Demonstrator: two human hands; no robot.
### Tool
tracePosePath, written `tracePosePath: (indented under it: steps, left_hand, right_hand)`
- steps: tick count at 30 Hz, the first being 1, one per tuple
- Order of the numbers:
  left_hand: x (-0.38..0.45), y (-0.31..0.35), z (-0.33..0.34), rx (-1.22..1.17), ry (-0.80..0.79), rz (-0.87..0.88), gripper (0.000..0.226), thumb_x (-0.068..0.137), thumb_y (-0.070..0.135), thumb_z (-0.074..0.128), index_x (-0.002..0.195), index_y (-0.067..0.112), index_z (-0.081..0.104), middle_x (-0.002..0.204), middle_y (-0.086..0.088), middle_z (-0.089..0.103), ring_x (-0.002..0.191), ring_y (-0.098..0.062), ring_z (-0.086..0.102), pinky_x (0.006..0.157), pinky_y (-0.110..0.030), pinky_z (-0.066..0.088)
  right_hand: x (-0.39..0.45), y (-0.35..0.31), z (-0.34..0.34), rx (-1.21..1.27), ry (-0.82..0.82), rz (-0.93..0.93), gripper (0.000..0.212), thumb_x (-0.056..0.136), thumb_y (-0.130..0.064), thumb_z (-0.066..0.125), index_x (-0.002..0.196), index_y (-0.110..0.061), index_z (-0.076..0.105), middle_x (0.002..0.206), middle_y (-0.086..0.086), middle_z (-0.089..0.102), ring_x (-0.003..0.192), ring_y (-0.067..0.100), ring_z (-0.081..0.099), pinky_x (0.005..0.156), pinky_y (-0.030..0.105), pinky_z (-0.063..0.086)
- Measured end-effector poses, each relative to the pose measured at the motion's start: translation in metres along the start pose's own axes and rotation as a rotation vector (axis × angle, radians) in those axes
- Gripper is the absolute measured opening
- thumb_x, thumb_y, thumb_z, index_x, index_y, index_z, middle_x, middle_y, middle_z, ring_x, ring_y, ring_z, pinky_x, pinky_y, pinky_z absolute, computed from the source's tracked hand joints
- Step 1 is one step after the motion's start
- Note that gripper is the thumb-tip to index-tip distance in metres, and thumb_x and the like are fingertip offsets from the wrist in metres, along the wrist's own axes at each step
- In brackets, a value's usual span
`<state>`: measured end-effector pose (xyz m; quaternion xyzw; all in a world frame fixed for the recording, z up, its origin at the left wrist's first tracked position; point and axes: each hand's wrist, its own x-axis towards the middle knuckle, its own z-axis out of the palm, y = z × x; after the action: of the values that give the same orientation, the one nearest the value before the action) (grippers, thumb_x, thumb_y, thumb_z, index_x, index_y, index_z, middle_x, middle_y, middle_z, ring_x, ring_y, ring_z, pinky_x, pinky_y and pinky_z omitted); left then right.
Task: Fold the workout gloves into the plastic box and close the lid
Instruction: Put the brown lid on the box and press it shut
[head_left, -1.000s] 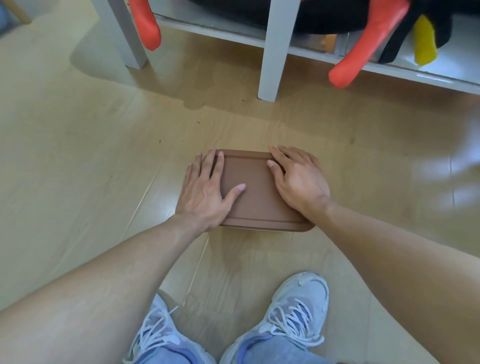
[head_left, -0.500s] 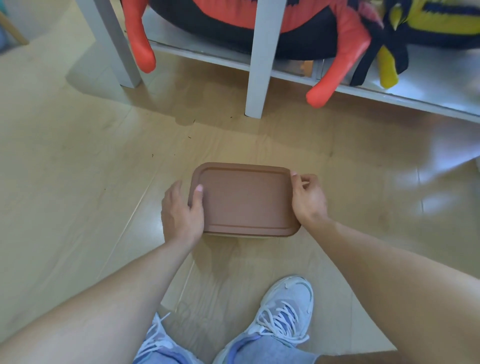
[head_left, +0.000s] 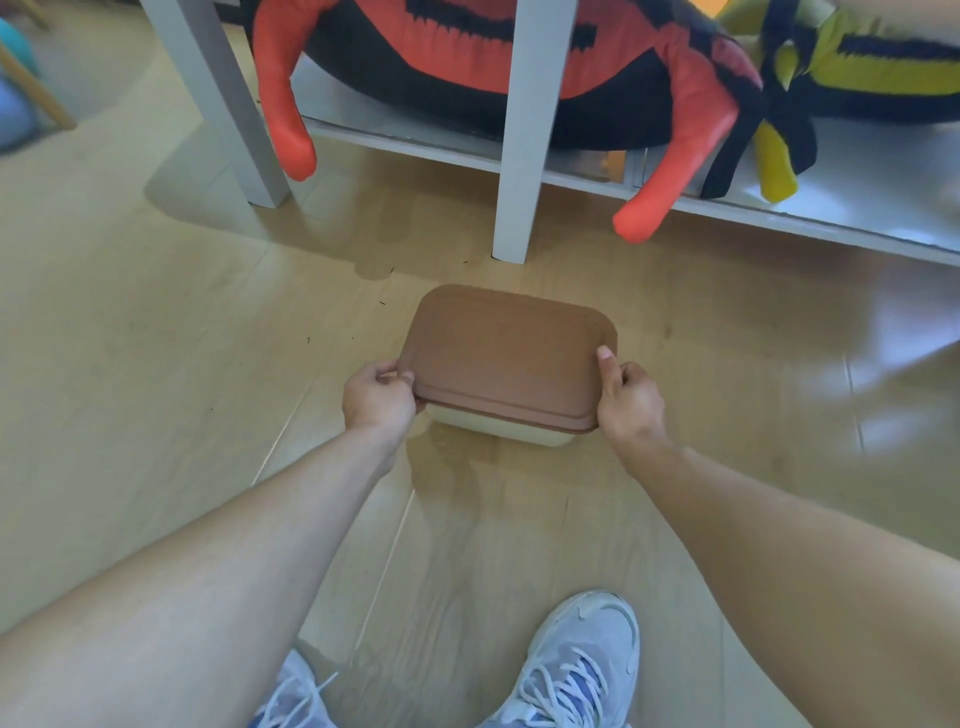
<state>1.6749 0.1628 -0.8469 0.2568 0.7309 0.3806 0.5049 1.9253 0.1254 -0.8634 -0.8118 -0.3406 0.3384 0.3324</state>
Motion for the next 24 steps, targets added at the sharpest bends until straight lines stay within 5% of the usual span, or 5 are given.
tracePosePath:
  steps: [6, 11, 17, 20, 24]
  left_hand:
    - [0.030, 0.039, 0.016, -0.091, -0.040, -0.002, 0.024, 0.102, 0.002, 0.057, 0.126, 0.003, 0.061, 0.113, -0.015, 0.064, 0.096, -0.027, 0.065, 0.083, -0.035, 0.059]
    - [0.046, 0.040, 0.021, -0.015, -0.042, -0.042, 0.017, 0.101, 0.006, 0.060, 0.118, 0.008, 0.061, 0.098, -0.008, 0.064, 0.079, -0.016, 0.062, 0.073, -0.035, 0.062]
    - [0.049, 0.040, 0.016, 0.041, -0.023, -0.047, 0.025, 0.095, 0.012, 0.071, 0.121, 0.014, 0.069, 0.089, 0.001, 0.065, 0.099, -0.023, 0.067, 0.090, -0.046, 0.061]
    - [0.051, 0.042, 0.017, 0.080, 0.011, -0.017, 0.029, 0.094, 0.014, 0.073, 0.122, 0.018, 0.070, 0.110, -0.003, 0.071, 0.113, -0.025, 0.066, 0.100, -0.043, 0.054]
    - [0.053, 0.033, 0.016, 0.489, 0.021, 0.344, 0.047, 0.100, 0.017, 0.061, 0.146, 0.025, 0.056, 0.155, 0.001, 0.050, 0.141, -0.023, 0.048, 0.108, -0.029, 0.038]
  right_hand:
    - [0.048, -0.030, 0.011, 0.009, 0.005, -0.003, 0.055, 0.103, -0.059, 0.041, 0.072, -0.014, 0.046, 0.068, 0.003, 0.051, 0.074, 0.029, 0.053, 0.070, 0.034, 0.038]
    - [0.071, -0.030, 0.025, -0.065, -0.043, 0.026, 0.055, 0.103, -0.060, 0.036, 0.074, -0.016, 0.048, 0.074, 0.002, 0.052, 0.090, 0.034, 0.062, 0.089, 0.045, 0.053]
    - [0.066, -0.031, 0.035, -0.045, 0.080, -0.025, 0.043, 0.107, -0.046, 0.042, 0.125, -0.008, 0.052, 0.109, 0.013, 0.062, 0.117, 0.036, 0.061, 0.092, 0.038, 0.044]
    - [0.060, -0.031, 0.037, -0.076, 0.139, -0.089, 0.055, 0.108, -0.041, 0.043, 0.157, -0.020, 0.033, 0.143, 0.015, 0.055, 0.130, 0.035, 0.054, 0.104, 0.041, 0.042]
    - [0.064, -0.031, 0.037, -0.316, 0.137, -0.278, 0.049, 0.110, -0.031, 0.033, 0.159, -0.027, 0.033, 0.144, 0.010, 0.051, 0.125, 0.035, 0.054, 0.099, 0.041, 0.045]
